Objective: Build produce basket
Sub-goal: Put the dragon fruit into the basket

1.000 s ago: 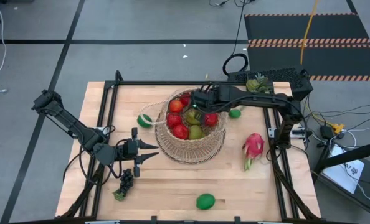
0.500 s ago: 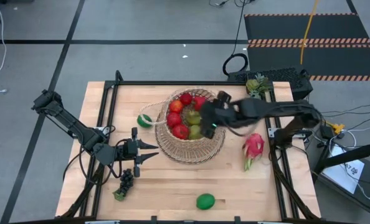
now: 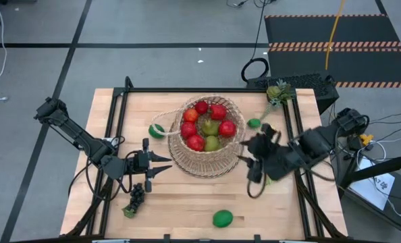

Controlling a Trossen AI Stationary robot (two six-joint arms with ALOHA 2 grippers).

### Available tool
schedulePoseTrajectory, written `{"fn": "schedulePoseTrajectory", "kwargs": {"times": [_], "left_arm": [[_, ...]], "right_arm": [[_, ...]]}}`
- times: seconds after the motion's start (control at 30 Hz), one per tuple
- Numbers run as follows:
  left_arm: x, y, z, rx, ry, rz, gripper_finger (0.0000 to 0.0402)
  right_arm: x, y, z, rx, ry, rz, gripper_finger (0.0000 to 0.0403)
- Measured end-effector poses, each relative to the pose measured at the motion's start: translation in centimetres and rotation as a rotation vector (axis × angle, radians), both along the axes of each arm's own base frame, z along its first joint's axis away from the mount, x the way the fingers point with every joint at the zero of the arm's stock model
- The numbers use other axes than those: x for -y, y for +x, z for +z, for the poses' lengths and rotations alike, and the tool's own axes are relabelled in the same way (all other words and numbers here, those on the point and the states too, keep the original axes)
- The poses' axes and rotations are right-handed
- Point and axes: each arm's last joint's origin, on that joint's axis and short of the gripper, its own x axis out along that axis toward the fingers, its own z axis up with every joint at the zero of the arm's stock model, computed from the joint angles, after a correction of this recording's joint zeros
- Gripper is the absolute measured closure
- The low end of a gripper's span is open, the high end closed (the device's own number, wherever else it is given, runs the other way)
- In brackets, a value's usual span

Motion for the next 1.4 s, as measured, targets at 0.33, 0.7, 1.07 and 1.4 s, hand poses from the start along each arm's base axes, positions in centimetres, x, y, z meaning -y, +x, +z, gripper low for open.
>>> {"fn": "schedulePoseTrajectory", "kwargs": {"times": [0.33, 0.7, 1.07, 1.4], "left_arm": [[0.0, 0.0, 0.0, 0.001, -0.002, 0.0, 0.0304], [0.0, 0.0, 0.0, 0.001, -0.003, 0.001, 0.0304], [0.3, -0.1, 0.1, 0.012, -0.023, -0.026, 0.0304], [1.5, -0.8, 1.0, 0.032, -0.006, -0.097, 0.0304]], "right_arm": [[-4.2, -2.5, -6.6, -0.007, 0.045, -0.068, 0.0195], [-6.0, -3.3, -13.5, 0.013, 0.042, -0.035, 0.0195], [-6.8, -2.8, -18.4, 0.148, 0.053, 0.088, 0.0195], [-6.9, -3.1, -20.1, 0.048, 0.087, 0.248, 0.0195]]}}
